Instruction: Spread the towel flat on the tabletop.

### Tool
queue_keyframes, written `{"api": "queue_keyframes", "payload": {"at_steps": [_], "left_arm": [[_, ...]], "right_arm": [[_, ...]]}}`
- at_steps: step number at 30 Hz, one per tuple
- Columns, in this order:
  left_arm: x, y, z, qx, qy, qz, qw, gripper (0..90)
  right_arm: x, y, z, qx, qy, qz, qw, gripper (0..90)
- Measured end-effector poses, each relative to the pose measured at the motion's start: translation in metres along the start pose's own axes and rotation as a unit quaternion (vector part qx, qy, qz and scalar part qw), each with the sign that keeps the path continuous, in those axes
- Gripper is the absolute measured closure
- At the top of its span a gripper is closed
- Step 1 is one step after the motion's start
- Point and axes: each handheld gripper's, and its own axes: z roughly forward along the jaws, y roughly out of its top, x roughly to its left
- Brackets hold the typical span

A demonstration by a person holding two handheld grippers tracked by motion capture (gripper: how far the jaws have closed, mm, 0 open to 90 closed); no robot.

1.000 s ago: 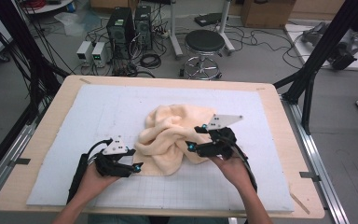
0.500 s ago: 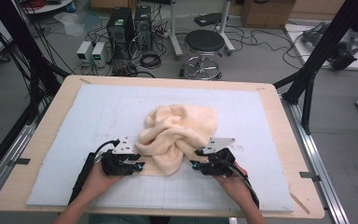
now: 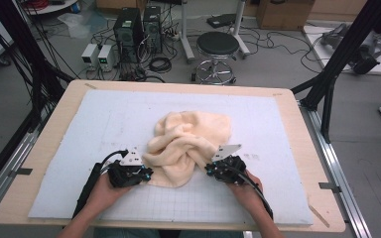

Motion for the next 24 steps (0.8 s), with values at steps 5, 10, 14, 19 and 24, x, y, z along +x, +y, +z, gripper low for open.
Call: {"api": "queue_keyframes", "payload": {"at_steps": [5,10,14,19,24], "left_arm": [[0.000,-0.003,-0.024,-0.022,0.008,-0.002,0.9997,85.7],[-0.003,-0.008,-0.064,-0.059,0.020,-0.005,0.9980,85.8],[-0.011,-0.009,-0.095,-0.077,0.031,0.003,0.9965,85.8],[-0.015,-0.009,-0.122,-0.095,0.037,0.007,0.9947,85.8],[0.001,-0.017,-0.110,-0.094,0.027,-0.030,0.9947,85.7]], "right_arm": [[0.000,-0.001,-0.021,-0.039,0.015,0.002,0.9991,87.2],[-0.001,-0.004,-0.059,-0.067,0.015,-0.004,0.9976,87.2],[0.006,0.000,-0.097,-0.085,0.006,-0.015,0.9963,87.3],[0.017,0.004,-0.143,-0.105,0.005,-0.027,0.9940,87.2],[0.002,-0.003,-0.145,-0.097,0.005,0.000,0.9952,89.5]]}}
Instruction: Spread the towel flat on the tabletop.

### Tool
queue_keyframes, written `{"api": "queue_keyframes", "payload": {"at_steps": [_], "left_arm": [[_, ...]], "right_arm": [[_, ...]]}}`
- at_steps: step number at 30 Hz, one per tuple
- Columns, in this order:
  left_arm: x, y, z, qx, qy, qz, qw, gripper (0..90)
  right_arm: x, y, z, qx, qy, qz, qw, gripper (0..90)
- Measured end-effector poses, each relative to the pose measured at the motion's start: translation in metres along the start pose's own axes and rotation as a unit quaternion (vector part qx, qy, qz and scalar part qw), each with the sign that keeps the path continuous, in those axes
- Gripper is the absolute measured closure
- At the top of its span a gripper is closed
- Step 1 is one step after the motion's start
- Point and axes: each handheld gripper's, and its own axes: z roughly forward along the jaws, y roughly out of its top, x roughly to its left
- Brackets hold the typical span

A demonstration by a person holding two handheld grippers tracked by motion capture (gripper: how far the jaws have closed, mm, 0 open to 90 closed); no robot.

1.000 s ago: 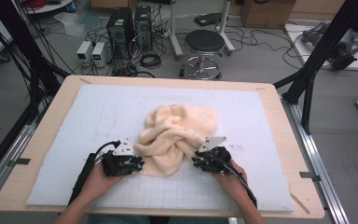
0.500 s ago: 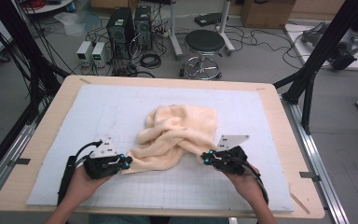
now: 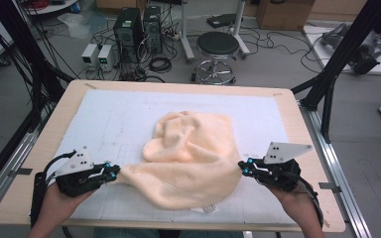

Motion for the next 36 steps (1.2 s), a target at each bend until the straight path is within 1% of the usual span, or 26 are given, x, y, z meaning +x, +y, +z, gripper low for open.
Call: {"api": "queue_keyframes", "payload": {"at_steps": [1,2,3,5,7,8,9,10,13,14,15,17,19,21,23,24,26,27,28,29,30,31,32,34,35,36], "left_arm": [[0.004,-0.003,0.008,0.005,-0.006,-0.009,0.9999,85.7],[0.006,-0.007,0.016,0.009,-0.012,-0.018,0.9997,85.7],[0.008,-0.011,0.024,0.014,-0.018,-0.022,0.9995,85.7],[0.010,-0.016,0.037,0.024,-0.028,-0.029,0.9989,85.4],[0.011,-0.018,0.042,0.031,-0.039,-0.027,0.9984,82.8],[0.012,-0.017,0.042,0.032,-0.043,-0.024,0.9983,78.1],[0.013,-0.015,0.041,0.028,-0.045,-0.023,0.9983,73.3],[0.014,-0.012,0.039,0.026,-0.046,-0.020,0.9984,68.7],[0.015,-0.006,0.036,0.014,-0.047,-0.015,0.9987,55.5],[0.015,-0.004,0.036,0.011,-0.051,-0.014,0.9986,50.4],[0.015,-0.002,0.037,0.005,-0.053,-0.015,0.9984,50.4],[0.014,0.001,0.041,0.001,-0.057,-0.008,0.9983,47.3],[0.013,0.002,0.051,0.010,-0.061,-0.007,0.9981,45.0],[0.013,0.001,0.064,0.023,-0.065,-0.005,0.9976,44.4],[0.014,0.001,0.076,0.039,-0.070,-0.001,0.9968,44.4],[0.014,0.001,0.083,0.046,-0.073,0.001,0.9963,45.0],[0.015,-0.002,0.095,0.068,-0.081,0.002,0.9944,50.1],[0.016,-0.003,0.100,0.084,-0.086,0.005,0.9928,53.9],[0.016,-0.005,0.104,0.096,-0.087,0.005,0.9916,59.1],[0.018,-0.007,0.107,0.101,-0.090,0.003,0.9908,65.3],[0.020,-0.006,0.106,0.101,-0.092,-0.002,0.9906,68.7],[0.021,-0.006,0.104,0.104,-0.094,-0.010,0.9901,73.8],[0.021,-0.006,0.102,0.102,-0.094,-0.015,0.9902,77.3],[0.017,-0.009,0.096,0.104,-0.084,-0.004,0.9911,81.0],[0.014,-0.011,0.093,0.103,-0.081,0.004,0.9914,81.0],[0.011,-0.012,0.088,0.104,-0.078,0.008,0.9915,81.9]], "right_arm": [[-0.006,-0.004,0.007,0.000,0.003,0.013,0.9999,89.5],[-0.017,-0.014,0.028,0.022,0.009,0.031,0.9992,89.4],[-0.017,-0.014,0.028,0.022,0.009,0.031,0.9992,89.4],[-0.024,-0.024,0.049,0.034,0.026,0.049,0.9979,89.4],[-0.026,-0.030,0.063,0.030,0.044,0.055,0.9970,87.8],[-0.025,-0.032,0.069,0.029,0.052,0.054,0.9967,84.4],[-0.023,-0.033,0.074,0.034,0.061,0.057,0.9959,81.3],[-0.021,-0.033,0.077,0.035,0.068,0.053,0.9956,80.0],[-0.012,-0.033,0.082,0.041,0.080,0.038,0.9952,70.8],[-0.009,-0.033,0.083,0.040,0.086,0.037,0.9949,68.0],[-0.007,-0.033,0.084,0.037,0.094,0.037,0.9942,64.6],[-0.002,-0.034,0.087,0.037,0.109,0.039,0.9925,56.7],[0.003,-0.035,0.091,0.045,0.119,0.043,0.9909,51.8],[0.008,-0.037,0.098,0.055,0.119,0.032,0.9908,48.5],[0.012,-0.039,0.106,0.077,0.111,0.022,0.9906,48.1],[0.013,-0.040,0.111,0.088,0.107,0.014,0.9903,49.4],[0.015,-0.043,0.118,0.112,0.098,-0.004,0.9889,55.8],[0.013,-0.043,0.119,0.105,0.107,0.004,0.9887,64.1],[0.011,-0.043,0.119,0.106,0.105,0.006,0.9888,73.8],[0.010,-0.043,0.120,0.112,0.098,-0.006,0.9888,77.9],[0.008,-0.043,0.121,0.110,0.102,-0.008,0.9887,83.1],[0.005,-0.043,0.122,0.109,0.108,-0.005,0.9881,84.6],[0.002,-0.043,0.123,0.110,0.114,0.000,0.9873,85.3],[-0.002,-0.043,0.124,0.106,0.121,0.010,0.9868,85.5],[-0.003,-0.043,0.125,0.104,0.118,0.007,0.9875,85.5],[-0.001,-0.042,0.125,0.106,0.117,0.003,0.9875,85.4]]}}
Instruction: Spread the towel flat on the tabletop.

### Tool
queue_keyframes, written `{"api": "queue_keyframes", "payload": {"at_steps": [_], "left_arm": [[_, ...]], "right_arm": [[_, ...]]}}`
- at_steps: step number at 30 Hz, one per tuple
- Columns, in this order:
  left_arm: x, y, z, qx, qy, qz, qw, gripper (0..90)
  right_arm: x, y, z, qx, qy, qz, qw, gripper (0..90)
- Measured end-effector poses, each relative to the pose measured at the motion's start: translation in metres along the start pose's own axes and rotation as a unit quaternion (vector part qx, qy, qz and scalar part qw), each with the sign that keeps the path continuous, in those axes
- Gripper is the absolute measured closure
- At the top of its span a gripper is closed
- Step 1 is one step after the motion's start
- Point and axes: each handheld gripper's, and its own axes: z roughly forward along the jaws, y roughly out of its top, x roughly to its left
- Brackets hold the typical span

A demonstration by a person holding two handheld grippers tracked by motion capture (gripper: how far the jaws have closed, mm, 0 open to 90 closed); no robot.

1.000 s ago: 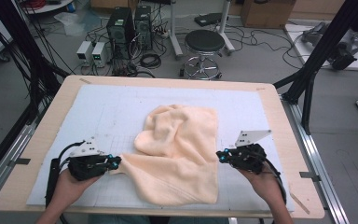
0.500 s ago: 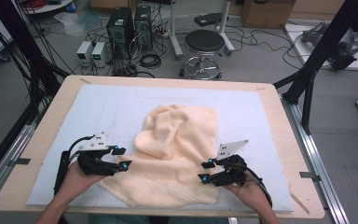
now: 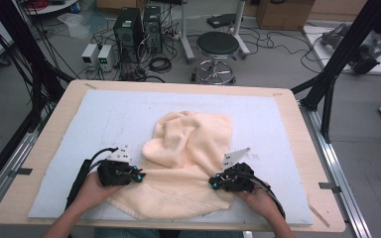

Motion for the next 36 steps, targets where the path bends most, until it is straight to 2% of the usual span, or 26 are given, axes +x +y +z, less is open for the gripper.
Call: {"api": "queue_keyframes", "payload": {"at_steps": [4,9,12,16,18,21,23,25,27,28,29,30,31,32,33,34,35,36], "left_arm": [[-0.014,-0.010,-0.013,0.001,0.004,0.005,1.0000,82.4],[-0.035,-0.022,-0.030,-0.012,-0.009,0.012,0.9998,82.3],[-0.036,-0.017,-0.035,-0.030,-0.011,0.016,0.9994,75.4],[-0.021,0.004,-0.032,-0.068,-0.004,0.007,0.9976,56.7],[-0.011,0.017,-0.025,-0.092,0.009,0.004,0.9957,49.3],[0.006,0.033,-0.009,-0.111,0.023,-0.010,0.9935,46.2],[0.017,0.040,0.003,-0.107,0.041,-0.013,0.9933,46.3],[0.030,0.041,0.015,-0.099,0.032,-0.036,0.9939,46.3],[0.042,0.037,0.028,-0.065,0.035,-0.058,0.9956,45.9],[0.047,0.034,0.034,-0.049,0.035,-0.076,0.9953,43.2],[0.050,0.032,0.038,-0.031,0.035,-0.080,0.9957,41.2],[0.051,0.031,0.038,-0.040,0.037,-0.077,0.9956,42.3],[0.050,0.032,0.038,-0.038,0.041,-0.076,0.9956,45.0],[0.049,0.032,0.039,-0.036,0.042,-0.065,0.9963,49.5],[0.046,0.033,0.039,-0.032,0.054,-0.056,0.9964,58.9],[0.044,0.033,0.038,-0.026,0.062,-0.052,0.9964,67.8],[0.044,0.033,0.036,-0.021,0.062,-0.053,0.9964,78.0],[0.044,0.033,0.034,-0.018,0.063,-0.055,0.9964,81.6]], "right_arm": [[0.003,0.001,0.000,0.002,-0.001,-0.005,1.0000,85.4],[0.011,0.004,0.002,0.004,0.006,-0.014,0.9999,84.7],[0.010,0.005,-0.003,-0.013,0.007,-0.012,0.9998,79.3],[-0.002,0.009,-0.020,-0.059,-0.015,0.013,0.9981,64.6],[-0.011,0.012,-0.028,-0.072,-0.044,0.023,0.9962,59.6],[-0.027,0.017,-0.034,-0.084,-0.085,0.032,0.9923,53.1],[-0.037,0.019,-0.033,-0.092,-0.102,0.041,0.9898,50.4],[-0.044,0.020,-0.028,-0.091,-0.105,0.041,0.9894,49.0],[-0.049,0.019,-0.019,-0.074,-0.105,0.038,0.9910,48.1],[-0.051,0.019,-0.013,-0.062,-0.101,0.040,0.9922,48.3],[-0.053,0.018,-0.008,-0.050,-0.099,0.041,0.9930,50.5],[-0.054,0.017,-0.003,-0.036,-0.096,0.046,0.9937,55.2],[-0.056,0.017,0.000,-0.028,-0.093,0.043,0.9943,61.0],[-0.056,0.016,0.004,-0.019,-0.089,0.044,0.9949,67.5],[-0.056,0.016,0.008,-0.011,-0.089,0.039,0.9952,71.9],[-0.055,0.017,0.009,-0.015,-0.089,0.034,0.9953,80.4],[-0.055,0.018,0.009,-0.017,-0.085,0.033,0.9957,82.2],[-0.056,0.018,0.009,-0.017,-0.081,0.032,0.9961,83.1]]}}
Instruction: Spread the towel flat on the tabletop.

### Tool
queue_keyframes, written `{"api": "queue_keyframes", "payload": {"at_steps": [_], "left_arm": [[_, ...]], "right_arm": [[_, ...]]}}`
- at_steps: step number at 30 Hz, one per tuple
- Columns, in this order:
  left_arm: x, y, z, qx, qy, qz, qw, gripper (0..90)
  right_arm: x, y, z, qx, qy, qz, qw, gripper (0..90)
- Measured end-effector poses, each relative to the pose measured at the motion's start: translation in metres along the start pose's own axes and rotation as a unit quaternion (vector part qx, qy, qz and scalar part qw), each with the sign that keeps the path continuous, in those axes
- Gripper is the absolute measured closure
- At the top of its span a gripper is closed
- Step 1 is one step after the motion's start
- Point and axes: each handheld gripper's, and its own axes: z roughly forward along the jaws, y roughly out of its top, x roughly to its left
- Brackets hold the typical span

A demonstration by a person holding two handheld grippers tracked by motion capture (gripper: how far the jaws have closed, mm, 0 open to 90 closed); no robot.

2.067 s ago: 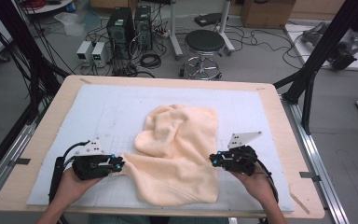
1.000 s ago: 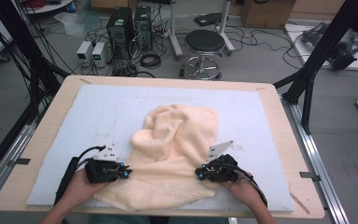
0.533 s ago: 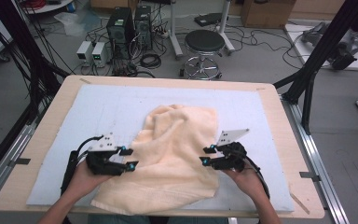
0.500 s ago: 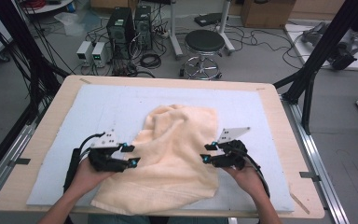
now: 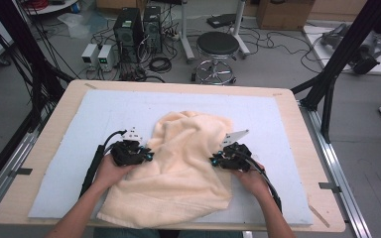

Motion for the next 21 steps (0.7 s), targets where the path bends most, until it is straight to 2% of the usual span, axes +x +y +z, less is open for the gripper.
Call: {"api": "queue_keyframes", "payload": {"at_steps": [2,3,4,7,10,12,14,17,18,19,21], "left_arm": [[-0.001,-0.002,-0.007,0.009,0.012,0.002,0.9999,84.0],[-0.002,-0.004,-0.013,0.012,0.017,0.009,0.9997,84.2],[-0.004,-0.007,-0.022,0.010,0.022,0.019,0.9995,84.3],[-0.013,-0.018,-0.046,-0.005,0.022,0.028,0.9993,84.5],[-0.026,-0.028,-0.064,-0.015,0.011,0.017,0.9997,84.4],[-0.036,-0.035,-0.076,-0.022,0.005,0.020,0.9996,84.4],[-0.048,-0.043,-0.088,-0.028,-0.004,0.024,0.9993,84.4],[-0.059,-0.050,-0.095,-0.028,-0.026,0.032,0.9987,83.3],[-0.060,-0.050,-0.096,-0.029,-0.030,0.033,0.9986,80.2],[-0.060,-0.048,-0.096,-0.031,-0.033,0.034,0.9984,73.0],[-0.057,-0.039,-0.094,-0.036,-0.033,0.042,0.9979,62.7]], "right_arm": [[-0.001,-0.001,-0.003,-0.003,0.003,0.004,1.0000,84.0],[0.000,-0.001,-0.006,-0.006,0.004,0.006,1.0000,84.0],[0.002,-0.001,-0.010,-0.009,0.007,0.006,0.9999,84.0],[0.012,0.002,-0.021,-0.019,0.019,-0.005,0.9996,84.1],[0.033,0.006,-0.030,-0.018,0.029,-0.036,0.9988,83.9],[0.048,0.005,-0.035,-0.021,0.037,-0.050,0.9979,83.9],[0.059,0.001,-0.040,-0.026,0.047,-0.048,0.9974,83.9],[0.072,-0.009,-0.047,-0.032,0.070,-0.043,0.9961,82.4],[0.075,-0.011,-0.050,-0.034,0.072,-0.044,0.9959,78.4],[0.075,-0.012,-0.053,-0.036,0.071,-0.044,0.9958,73.7],[0.072,-0.010,-0.060,-0.041,0.061,-0.041,0.9964,68.4]]}}
